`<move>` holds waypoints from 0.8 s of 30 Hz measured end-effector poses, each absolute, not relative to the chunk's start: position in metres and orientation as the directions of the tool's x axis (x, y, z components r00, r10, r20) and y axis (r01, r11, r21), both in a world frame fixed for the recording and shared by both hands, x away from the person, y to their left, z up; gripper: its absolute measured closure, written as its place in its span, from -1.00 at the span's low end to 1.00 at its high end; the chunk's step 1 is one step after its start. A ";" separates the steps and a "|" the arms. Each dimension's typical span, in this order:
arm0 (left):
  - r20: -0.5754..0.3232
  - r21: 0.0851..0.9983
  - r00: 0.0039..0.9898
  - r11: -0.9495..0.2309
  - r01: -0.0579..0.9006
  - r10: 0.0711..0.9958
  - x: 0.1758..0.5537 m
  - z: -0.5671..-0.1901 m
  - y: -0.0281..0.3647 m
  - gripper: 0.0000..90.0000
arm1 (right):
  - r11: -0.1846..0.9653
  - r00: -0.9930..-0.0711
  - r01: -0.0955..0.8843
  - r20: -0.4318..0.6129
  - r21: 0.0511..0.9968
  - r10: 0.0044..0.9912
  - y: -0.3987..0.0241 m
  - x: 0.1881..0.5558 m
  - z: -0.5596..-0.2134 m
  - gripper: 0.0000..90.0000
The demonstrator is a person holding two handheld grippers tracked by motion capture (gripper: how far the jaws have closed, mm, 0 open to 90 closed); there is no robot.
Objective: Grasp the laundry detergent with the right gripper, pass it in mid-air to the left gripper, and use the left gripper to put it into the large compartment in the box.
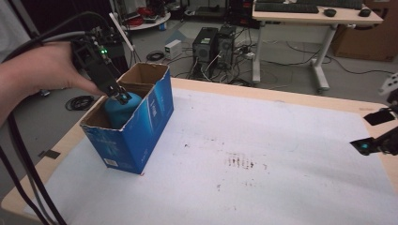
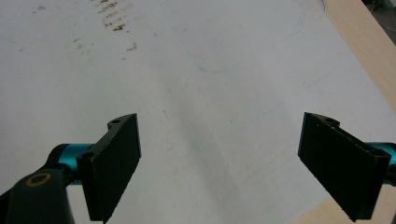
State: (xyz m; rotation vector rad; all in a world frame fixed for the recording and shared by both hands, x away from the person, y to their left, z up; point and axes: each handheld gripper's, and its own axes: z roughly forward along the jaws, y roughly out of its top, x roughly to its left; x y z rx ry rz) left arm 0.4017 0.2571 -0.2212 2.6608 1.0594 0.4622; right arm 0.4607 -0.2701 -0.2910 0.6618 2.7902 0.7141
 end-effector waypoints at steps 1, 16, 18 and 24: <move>0.200 0.339 0.696 -0.715 0.611 0.690 0.403 -0.218 0.252 -0.60 | 0.778 -0.882 0.376 -0.061 0.504 0.466 -0.269 0.460 -0.291 -0.72; 0.166 0.355 0.874 -0.855 0.379 0.456 0.420 -0.224 0.152 -0.60 | 0.687 -0.862 0.416 0.017 0.596 0.507 -0.267 0.433 -0.291 -0.72; 0.164 0.350 0.886 -0.865 0.360 0.435 0.422 -0.228 0.140 -0.60 | 0.685 -0.862 0.410 0.012 0.602 0.506 -0.265 0.430 -0.290 -0.72; 0.157 0.349 0.912 -0.885 0.306 0.378 0.424 -0.242 0.106 -0.60 | 0.691 -0.867 0.395 -0.003 0.605 0.498 -0.260 0.423 -0.289 -0.72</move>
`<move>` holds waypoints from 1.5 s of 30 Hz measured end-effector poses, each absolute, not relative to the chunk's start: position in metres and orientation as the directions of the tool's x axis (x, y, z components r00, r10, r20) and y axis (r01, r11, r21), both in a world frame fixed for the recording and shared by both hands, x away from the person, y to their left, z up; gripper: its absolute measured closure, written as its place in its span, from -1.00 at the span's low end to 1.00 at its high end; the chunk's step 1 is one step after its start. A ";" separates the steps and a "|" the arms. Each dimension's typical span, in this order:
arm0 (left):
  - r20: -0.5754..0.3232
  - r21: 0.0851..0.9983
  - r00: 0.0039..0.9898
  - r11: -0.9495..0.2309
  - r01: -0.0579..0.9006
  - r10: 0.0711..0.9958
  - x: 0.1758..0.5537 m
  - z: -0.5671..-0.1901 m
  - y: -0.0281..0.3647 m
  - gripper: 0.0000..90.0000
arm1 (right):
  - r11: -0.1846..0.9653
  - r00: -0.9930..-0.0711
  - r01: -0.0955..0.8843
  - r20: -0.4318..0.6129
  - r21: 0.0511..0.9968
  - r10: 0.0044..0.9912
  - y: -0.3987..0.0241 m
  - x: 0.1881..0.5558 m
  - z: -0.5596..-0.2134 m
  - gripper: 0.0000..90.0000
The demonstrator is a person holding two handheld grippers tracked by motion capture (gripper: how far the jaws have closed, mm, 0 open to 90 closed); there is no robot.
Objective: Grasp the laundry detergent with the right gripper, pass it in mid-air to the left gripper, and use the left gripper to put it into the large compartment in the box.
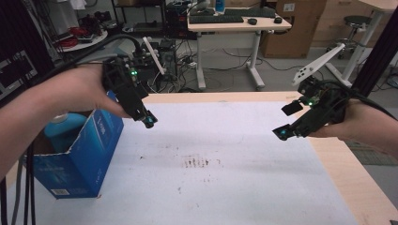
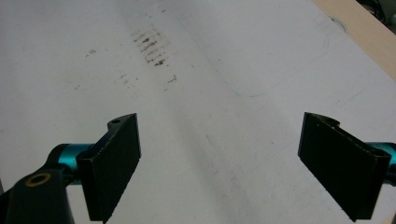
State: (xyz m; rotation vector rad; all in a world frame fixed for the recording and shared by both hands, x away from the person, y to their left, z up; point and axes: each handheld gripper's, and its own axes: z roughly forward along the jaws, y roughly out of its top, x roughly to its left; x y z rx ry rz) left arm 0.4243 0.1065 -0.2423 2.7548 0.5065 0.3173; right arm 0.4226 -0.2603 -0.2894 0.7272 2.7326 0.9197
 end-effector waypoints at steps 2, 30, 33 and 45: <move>0.155 0.350 0.917 -0.888 0.297 0.368 0.425 -0.248 0.098 -0.60 | 0.693 -0.871 0.389 -0.003 0.607 0.491 -0.260 0.421 -0.290 -0.72; 0.181 0.342 0.911 -0.892 0.296 0.372 0.427 -0.278 0.088 -0.60 | 0.711 -0.896 0.364 0.018 0.601 0.443 -0.253 0.423 -0.302 -0.72; 0.176 0.347 0.909 -0.888 0.303 0.379 0.426 -0.280 0.088 -0.60 | 0.715 -0.898 0.363 0.021 0.598 0.439 -0.252 0.423 -0.303 -0.72; 0.175 0.351 0.910 -0.887 0.300 0.377 0.426 -0.280 0.087 -0.60 | 0.716 -0.897 0.362 0.014 0.596 0.442 -0.253 0.424 -0.302 -0.72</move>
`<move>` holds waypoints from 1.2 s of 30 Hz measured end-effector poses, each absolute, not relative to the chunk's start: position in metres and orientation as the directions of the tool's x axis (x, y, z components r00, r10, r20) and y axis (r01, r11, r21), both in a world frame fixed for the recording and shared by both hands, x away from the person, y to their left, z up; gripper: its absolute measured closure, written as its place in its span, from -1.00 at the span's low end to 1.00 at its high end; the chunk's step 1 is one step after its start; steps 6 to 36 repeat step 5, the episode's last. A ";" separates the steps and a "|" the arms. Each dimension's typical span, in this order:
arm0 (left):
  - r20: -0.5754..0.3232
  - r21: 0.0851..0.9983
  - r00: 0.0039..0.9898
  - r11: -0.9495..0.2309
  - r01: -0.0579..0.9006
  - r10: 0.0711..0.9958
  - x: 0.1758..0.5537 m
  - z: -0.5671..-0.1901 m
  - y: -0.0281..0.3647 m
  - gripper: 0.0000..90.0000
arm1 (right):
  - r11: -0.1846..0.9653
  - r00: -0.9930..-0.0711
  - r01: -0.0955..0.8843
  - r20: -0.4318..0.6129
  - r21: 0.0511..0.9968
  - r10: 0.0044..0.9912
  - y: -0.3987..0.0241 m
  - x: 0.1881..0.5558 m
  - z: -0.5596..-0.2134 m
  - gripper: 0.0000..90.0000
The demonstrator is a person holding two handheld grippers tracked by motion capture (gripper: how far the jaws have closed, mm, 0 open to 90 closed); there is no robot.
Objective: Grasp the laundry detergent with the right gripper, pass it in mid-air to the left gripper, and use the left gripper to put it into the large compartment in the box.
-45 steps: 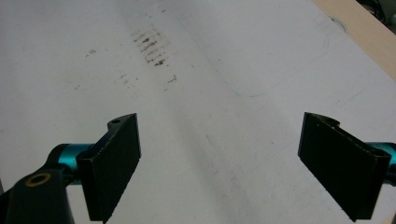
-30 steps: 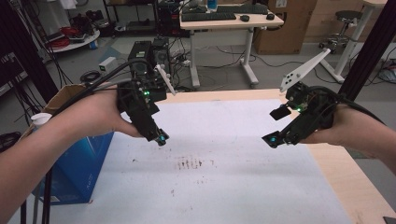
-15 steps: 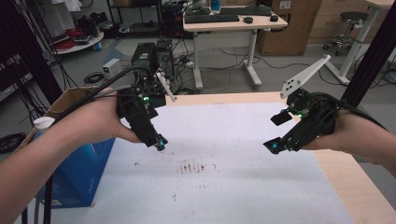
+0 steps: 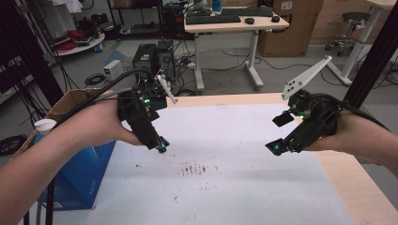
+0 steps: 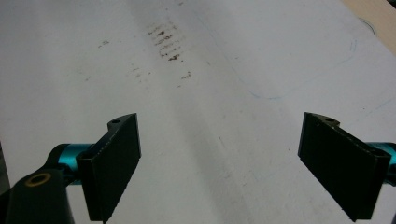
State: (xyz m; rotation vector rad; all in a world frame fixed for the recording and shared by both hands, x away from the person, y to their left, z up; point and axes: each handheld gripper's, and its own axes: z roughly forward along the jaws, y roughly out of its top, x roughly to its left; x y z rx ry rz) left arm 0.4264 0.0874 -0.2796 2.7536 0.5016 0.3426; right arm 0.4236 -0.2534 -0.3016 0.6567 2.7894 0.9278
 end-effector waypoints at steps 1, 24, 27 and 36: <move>0.176 0.350 0.910 -0.888 0.300 0.376 0.427 -0.280 0.088 -0.60 | 0.716 -0.897 0.362 0.013 0.597 0.443 -0.254 0.424 -0.301 -0.72; 0.177 0.355 0.908 -0.885 0.301 0.380 0.426 -0.279 0.088 -0.60 | 0.716 -0.897 0.359 0.010 0.599 0.441 -0.254 0.423 -0.301 -0.72; 0.177 0.355 0.908 -0.885 0.301 0.380 0.426 -0.279 0.088 -0.60 | 0.716 -0.897 0.359 0.010 0.599 0.441 -0.254 0.423 -0.301 -0.72; 0.177 0.355 0.908 -0.885 0.301 0.380 0.426 -0.279 0.088 -0.60 | 0.716 -0.897 0.359 0.010 0.599 0.441 -0.254 0.423 -0.301 -0.72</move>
